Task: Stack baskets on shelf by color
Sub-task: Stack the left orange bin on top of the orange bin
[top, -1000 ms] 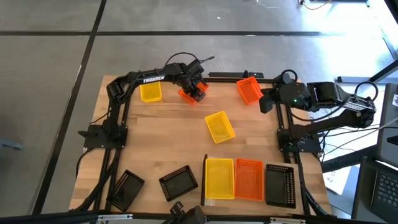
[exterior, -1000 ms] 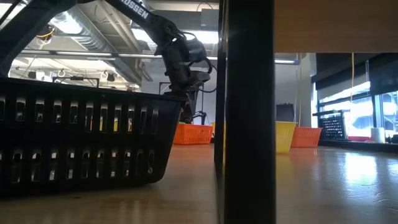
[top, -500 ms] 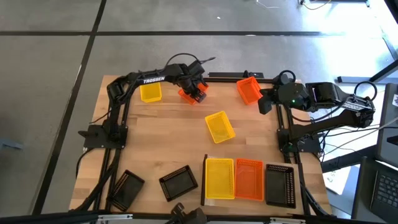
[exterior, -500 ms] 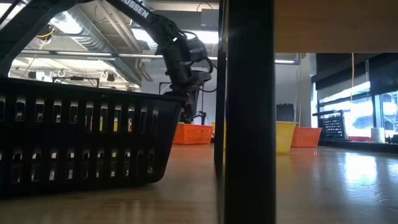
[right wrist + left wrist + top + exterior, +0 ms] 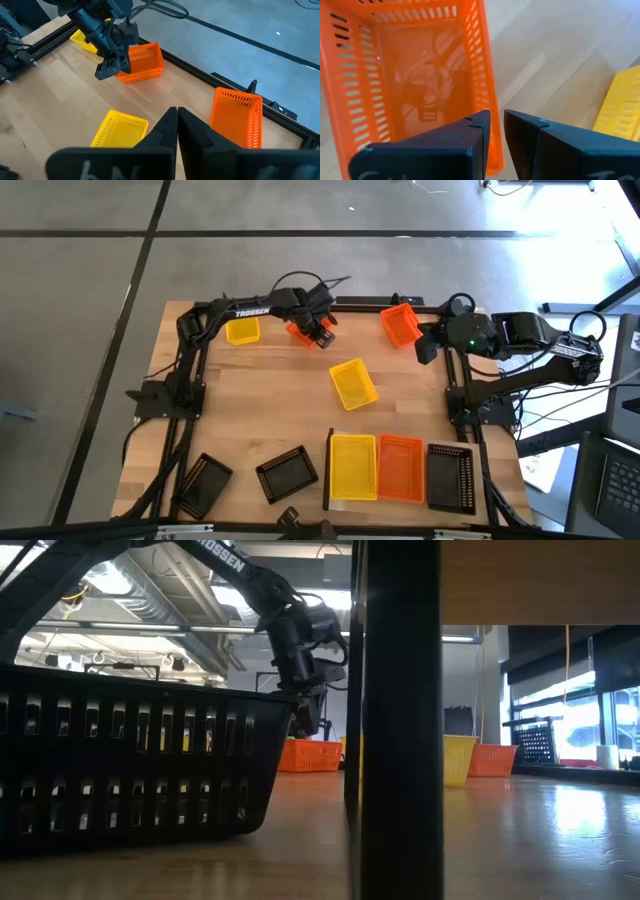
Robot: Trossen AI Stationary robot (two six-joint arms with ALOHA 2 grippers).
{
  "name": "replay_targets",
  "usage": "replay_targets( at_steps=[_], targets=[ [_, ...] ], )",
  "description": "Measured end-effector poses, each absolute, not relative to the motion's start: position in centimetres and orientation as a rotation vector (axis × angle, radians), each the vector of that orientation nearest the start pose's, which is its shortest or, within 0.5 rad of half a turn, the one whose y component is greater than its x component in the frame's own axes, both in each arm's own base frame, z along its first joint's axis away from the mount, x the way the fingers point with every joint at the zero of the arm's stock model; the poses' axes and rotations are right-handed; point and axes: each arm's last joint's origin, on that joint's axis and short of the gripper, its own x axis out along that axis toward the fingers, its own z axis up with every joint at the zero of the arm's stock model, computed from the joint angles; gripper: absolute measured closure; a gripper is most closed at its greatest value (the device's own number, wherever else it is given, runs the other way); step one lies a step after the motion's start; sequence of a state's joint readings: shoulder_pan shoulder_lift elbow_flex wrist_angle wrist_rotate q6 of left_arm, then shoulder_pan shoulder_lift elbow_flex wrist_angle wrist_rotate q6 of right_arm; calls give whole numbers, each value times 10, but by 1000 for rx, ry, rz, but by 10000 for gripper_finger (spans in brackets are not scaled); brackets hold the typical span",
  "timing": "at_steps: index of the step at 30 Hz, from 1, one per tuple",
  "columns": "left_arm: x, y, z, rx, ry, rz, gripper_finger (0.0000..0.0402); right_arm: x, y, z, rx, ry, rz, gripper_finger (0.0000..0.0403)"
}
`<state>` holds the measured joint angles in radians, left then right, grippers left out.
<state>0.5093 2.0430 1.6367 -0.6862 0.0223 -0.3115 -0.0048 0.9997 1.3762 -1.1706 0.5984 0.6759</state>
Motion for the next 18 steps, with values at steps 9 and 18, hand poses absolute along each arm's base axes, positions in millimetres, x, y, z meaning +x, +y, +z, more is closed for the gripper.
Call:
replay_targets(
  at_steps=[9,18],
  targets=[
    [379,210,211,-563,995,604,354,147,-17,406,389,539,-798,393],
    [381,206,211,-572,997,575,354,147,-17,406,390,539,-798,393]
  ],
)
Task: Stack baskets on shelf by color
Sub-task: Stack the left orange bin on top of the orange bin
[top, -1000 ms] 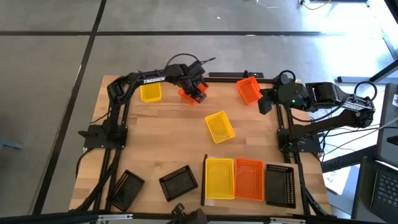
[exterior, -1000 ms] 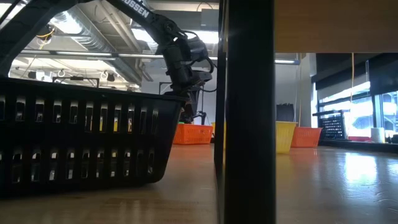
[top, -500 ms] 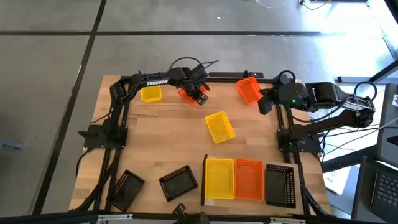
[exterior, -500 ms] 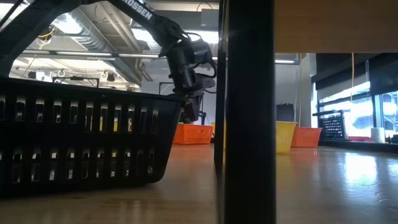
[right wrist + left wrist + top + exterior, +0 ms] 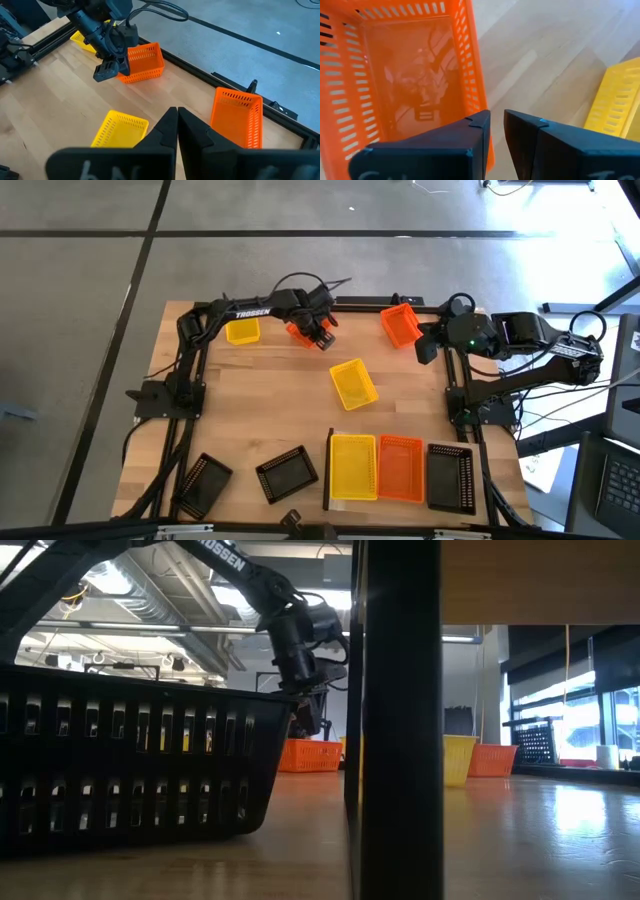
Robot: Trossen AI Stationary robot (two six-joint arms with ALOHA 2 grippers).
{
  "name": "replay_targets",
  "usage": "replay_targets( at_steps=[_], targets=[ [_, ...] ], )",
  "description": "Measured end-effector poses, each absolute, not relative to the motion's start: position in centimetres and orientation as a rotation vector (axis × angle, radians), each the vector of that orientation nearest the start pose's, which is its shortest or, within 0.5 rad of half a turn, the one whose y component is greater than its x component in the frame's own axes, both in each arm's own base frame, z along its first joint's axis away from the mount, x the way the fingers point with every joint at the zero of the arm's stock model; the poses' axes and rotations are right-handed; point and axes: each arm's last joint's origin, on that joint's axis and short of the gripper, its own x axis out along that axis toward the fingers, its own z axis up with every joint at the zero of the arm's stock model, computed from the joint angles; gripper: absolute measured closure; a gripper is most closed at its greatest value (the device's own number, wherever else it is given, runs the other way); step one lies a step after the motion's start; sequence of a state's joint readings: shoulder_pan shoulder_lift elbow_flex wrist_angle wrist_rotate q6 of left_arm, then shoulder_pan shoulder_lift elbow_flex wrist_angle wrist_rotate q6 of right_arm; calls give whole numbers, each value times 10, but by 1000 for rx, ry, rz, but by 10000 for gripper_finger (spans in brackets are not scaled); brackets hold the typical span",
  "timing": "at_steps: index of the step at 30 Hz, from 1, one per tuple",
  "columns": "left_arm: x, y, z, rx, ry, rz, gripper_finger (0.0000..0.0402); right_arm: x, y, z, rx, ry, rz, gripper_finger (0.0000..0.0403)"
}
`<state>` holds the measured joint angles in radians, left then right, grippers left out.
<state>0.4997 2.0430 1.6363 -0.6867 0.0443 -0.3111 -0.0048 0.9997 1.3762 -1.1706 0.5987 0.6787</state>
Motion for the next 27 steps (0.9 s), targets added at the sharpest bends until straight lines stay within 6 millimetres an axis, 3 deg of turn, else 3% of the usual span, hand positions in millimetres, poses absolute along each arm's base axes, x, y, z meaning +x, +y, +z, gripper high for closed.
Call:
replay_targets(
  at_steps=[18,27],
  targets=[
    [384,200,211,-515,1005,633,354,147,-17,406,389,540,-798,393],
    [387,200,188,-536,1080,613,354,147,-17,406,392,539,-796,393]
  ],
)
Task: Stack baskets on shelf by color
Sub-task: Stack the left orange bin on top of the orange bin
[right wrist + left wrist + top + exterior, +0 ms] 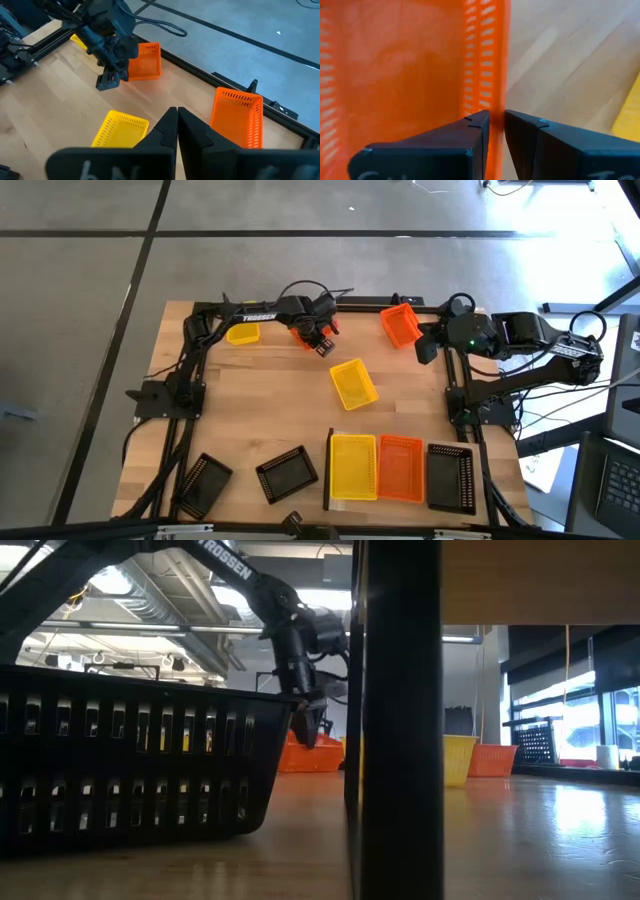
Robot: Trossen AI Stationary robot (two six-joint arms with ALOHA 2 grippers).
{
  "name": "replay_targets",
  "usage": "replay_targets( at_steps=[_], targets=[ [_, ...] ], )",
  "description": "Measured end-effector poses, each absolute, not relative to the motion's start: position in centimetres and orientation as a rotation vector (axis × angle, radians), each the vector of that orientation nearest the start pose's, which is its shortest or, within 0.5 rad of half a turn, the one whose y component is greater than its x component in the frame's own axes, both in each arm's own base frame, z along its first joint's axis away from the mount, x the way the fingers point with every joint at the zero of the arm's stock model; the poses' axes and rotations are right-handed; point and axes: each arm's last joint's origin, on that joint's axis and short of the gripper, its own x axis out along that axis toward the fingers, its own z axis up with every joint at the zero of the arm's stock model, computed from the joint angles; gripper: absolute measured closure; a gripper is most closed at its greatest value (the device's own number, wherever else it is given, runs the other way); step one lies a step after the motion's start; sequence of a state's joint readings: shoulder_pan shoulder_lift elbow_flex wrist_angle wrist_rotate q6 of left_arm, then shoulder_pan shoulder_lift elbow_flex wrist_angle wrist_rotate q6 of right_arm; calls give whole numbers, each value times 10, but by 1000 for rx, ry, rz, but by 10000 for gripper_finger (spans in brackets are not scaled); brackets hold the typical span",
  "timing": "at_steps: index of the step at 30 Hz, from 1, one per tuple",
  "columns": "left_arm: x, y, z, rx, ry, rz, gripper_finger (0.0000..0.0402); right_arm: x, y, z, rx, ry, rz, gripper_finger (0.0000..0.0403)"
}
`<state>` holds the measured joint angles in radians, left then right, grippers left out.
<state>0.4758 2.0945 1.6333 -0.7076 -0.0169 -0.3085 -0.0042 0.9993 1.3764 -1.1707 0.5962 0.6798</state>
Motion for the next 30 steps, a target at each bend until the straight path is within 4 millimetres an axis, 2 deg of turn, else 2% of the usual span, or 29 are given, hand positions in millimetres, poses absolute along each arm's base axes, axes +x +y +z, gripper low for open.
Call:
replay_targets(
  at_steps=[17,22,30],
  targets=[
    [390,200,185,-444,1096,584,354,147,-16,406,423,540,-784,393],
    [389,200,185,-411,1110,632,354,147,-16,406,422,540,-784,393],
    [388,194,184,-398,1153,634,354,147,-16,406,423,540,-784,393]
  ],
)
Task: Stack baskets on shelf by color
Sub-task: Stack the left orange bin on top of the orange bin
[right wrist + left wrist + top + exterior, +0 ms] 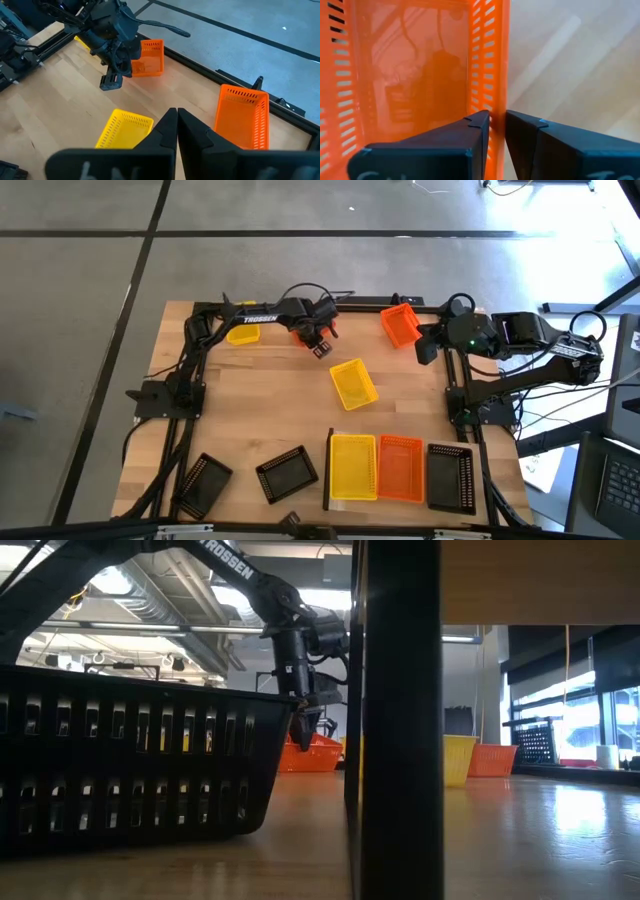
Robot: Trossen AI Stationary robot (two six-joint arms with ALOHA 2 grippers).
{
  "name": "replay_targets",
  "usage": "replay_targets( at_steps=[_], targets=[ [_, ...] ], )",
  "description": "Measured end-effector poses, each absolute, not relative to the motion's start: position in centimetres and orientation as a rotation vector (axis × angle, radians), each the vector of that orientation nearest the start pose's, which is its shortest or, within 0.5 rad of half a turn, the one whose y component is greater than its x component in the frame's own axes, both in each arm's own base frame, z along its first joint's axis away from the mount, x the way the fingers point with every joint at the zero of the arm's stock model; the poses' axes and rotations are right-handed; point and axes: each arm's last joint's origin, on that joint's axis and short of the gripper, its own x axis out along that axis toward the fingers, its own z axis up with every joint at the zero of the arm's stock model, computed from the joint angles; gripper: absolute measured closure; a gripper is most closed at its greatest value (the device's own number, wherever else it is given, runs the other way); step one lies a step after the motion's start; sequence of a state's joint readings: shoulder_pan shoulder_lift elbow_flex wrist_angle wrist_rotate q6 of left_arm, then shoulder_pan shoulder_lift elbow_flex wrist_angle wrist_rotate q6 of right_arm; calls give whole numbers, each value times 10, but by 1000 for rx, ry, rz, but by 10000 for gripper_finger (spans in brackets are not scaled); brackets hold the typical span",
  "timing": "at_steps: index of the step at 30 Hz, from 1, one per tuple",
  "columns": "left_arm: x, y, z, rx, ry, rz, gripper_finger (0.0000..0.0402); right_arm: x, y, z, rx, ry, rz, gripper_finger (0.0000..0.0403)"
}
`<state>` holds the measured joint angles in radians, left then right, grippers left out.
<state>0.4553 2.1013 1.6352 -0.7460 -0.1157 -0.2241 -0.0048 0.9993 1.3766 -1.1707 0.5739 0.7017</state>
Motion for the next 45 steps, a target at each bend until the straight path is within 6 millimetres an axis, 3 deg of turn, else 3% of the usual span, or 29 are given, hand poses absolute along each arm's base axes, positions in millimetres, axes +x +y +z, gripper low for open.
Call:
replay_targets(
  at_steps=[8,18,28,45],
  targets=[
    [389,182,191,-377,1176,545,375,147,-16,406,423,540,-784,393],
    [389,182,191,-303,1198,477,398,147,-16,406,420,541,-784,393],
    [391,177,190,-43,1217,125,400,147,-16,406,373,559,-769,393],
    [393,177,194,101,1211,82,401,147,-16,406,344,573,-757,393]
  ],
)
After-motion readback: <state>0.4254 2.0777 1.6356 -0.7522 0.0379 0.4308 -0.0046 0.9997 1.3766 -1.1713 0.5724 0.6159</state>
